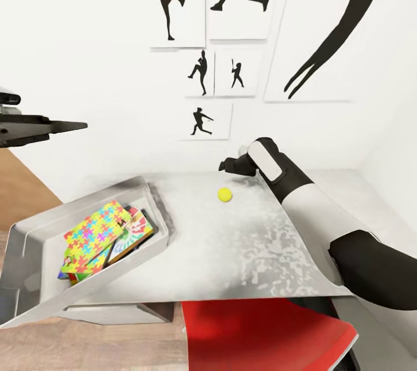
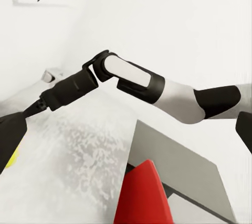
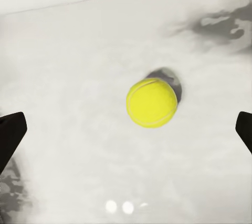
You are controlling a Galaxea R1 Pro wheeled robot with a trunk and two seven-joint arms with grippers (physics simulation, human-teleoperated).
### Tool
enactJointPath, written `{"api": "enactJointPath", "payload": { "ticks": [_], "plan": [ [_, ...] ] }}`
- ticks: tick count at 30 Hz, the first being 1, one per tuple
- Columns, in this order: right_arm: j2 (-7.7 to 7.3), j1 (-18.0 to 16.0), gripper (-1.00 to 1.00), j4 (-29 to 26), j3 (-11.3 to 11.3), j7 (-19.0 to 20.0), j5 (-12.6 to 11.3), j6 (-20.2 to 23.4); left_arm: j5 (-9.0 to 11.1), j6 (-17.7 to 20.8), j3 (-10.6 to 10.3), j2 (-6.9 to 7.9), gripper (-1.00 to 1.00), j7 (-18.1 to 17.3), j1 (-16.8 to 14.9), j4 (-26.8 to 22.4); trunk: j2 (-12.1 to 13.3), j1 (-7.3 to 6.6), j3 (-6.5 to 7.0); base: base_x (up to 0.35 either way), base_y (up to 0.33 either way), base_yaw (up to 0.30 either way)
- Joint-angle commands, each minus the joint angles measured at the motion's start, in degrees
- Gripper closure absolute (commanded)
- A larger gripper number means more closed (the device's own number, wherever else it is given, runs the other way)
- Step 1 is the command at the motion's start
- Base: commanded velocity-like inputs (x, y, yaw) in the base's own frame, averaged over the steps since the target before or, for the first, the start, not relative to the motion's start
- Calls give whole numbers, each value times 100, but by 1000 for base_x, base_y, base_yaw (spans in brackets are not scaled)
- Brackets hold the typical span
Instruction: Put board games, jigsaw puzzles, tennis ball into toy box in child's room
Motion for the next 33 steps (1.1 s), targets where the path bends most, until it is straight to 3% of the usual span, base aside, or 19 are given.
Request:
{"api": "enactJointPath", "payload": {
  "ticks": [1,8,16,33],
  "plan": [
    [-3,-8,-100,-6,19,-53,-60,4,-3,61,-25,-38,-100,-26,-8,-28,-12,3,-20,0,0,0],
    [-3,-21,-100,-17,22,-35,-60,5,-32,61,-357,-414,-100,-26,-13,-217,-12,3,-85,0,0,0],
    [-1,-48,-100,-52,22,-30,-60,33,-37,61,-474,-723,-100,77,-17,-263,-12,3,-160,0,0,0],
    [-3,-133,-100,-73,28,-32,-60,57,21,61,-482,-742,-100,160,-17,-277,-12,3,-319,0,0,0]
  ]
}}
